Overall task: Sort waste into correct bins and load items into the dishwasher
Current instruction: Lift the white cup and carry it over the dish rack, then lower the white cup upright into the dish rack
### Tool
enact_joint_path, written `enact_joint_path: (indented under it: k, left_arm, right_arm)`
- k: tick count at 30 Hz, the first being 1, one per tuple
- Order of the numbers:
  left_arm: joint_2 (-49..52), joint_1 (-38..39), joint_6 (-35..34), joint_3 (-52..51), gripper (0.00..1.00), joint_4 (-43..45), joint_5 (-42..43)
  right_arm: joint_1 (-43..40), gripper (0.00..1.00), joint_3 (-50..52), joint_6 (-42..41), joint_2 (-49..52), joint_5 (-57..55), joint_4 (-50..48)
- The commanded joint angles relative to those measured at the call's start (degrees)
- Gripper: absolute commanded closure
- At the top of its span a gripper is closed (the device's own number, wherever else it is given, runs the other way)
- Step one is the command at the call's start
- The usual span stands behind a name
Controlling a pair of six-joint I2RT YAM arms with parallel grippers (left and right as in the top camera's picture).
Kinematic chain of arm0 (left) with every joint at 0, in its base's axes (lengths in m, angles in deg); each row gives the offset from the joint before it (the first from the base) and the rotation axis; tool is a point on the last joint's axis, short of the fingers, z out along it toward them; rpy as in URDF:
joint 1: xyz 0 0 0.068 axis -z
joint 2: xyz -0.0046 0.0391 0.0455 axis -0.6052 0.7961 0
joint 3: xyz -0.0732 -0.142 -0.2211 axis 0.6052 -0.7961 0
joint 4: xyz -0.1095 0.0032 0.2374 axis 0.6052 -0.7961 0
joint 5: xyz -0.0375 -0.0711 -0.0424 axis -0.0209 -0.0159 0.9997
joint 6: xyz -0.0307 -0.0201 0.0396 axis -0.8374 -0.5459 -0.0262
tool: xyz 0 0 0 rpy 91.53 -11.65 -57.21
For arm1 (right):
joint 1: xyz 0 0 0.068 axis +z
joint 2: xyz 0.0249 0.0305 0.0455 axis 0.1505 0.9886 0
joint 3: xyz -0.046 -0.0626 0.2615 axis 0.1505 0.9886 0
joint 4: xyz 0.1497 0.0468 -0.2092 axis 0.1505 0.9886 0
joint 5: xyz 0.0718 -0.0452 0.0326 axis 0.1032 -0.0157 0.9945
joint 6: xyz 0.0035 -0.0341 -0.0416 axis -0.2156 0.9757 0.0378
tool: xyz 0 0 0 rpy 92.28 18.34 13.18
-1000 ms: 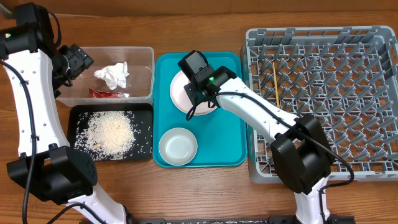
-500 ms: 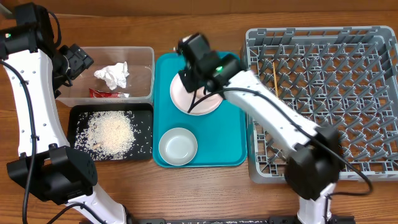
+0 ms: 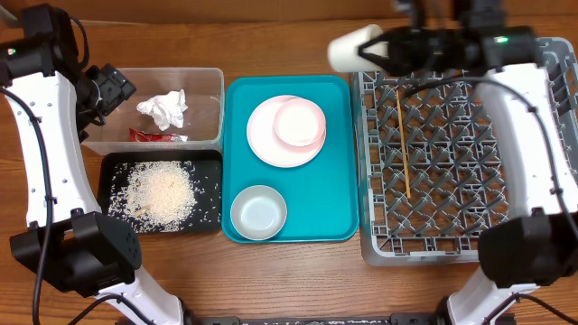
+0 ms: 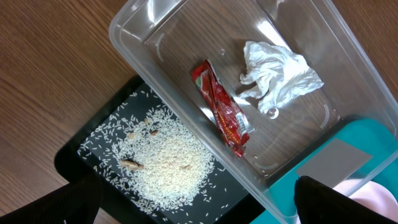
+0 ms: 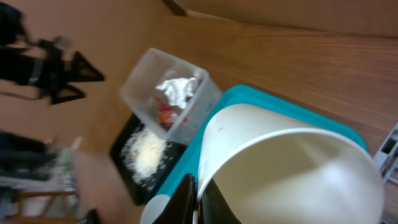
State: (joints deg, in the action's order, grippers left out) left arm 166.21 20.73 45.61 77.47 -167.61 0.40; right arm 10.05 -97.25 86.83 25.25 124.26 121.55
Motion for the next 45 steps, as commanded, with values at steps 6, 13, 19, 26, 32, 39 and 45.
enact_joint_path:
  k: [6,13,19,26,32,39,45]
  left_arm:
    - [-0.2,0.7,0.7,0.3,0.00,0.1,-0.7]
    - [-0.2,0.7,0.7,0.3,0.00,0.1,-0.7]
    - [-0.2,0.7,0.7,0.3,0.00,0.1,-0.7]
    - [-0.2,0.7,0.7,0.3,0.00,0.1,-0.7]
    - [-0.2,0.8,0.7,0.3,0.00,0.1,-0.7]
    - [-0.2,0.8,0.7,0.3,0.00,0.1,-0.7]
    - [-0.2,0.8,0.7,0.3,0.00,0.1,-0.7]
  right_arm:
    - [-8.7,0.96,6.8,11.7,8.1,25.2,-1.1]
    - [-10.5,0.96,7.4,11.6,18.4,29.8,-4.7]
    - [-12.1,0.96,7.4,11.6,22.1,24.9,-4.7]
    - [-13.5,0.96,7.4,11.7,22.1,15.4,-2.0]
    - [-13.8,0.96,7.4,13.5,22.1,10.3,0.1]
    - [-14.1,0.96,7.4,16.4,22.1,6.3,3.1]
    - [-15.3,0.96,7.4,16.9,22.1,4.5,4.8]
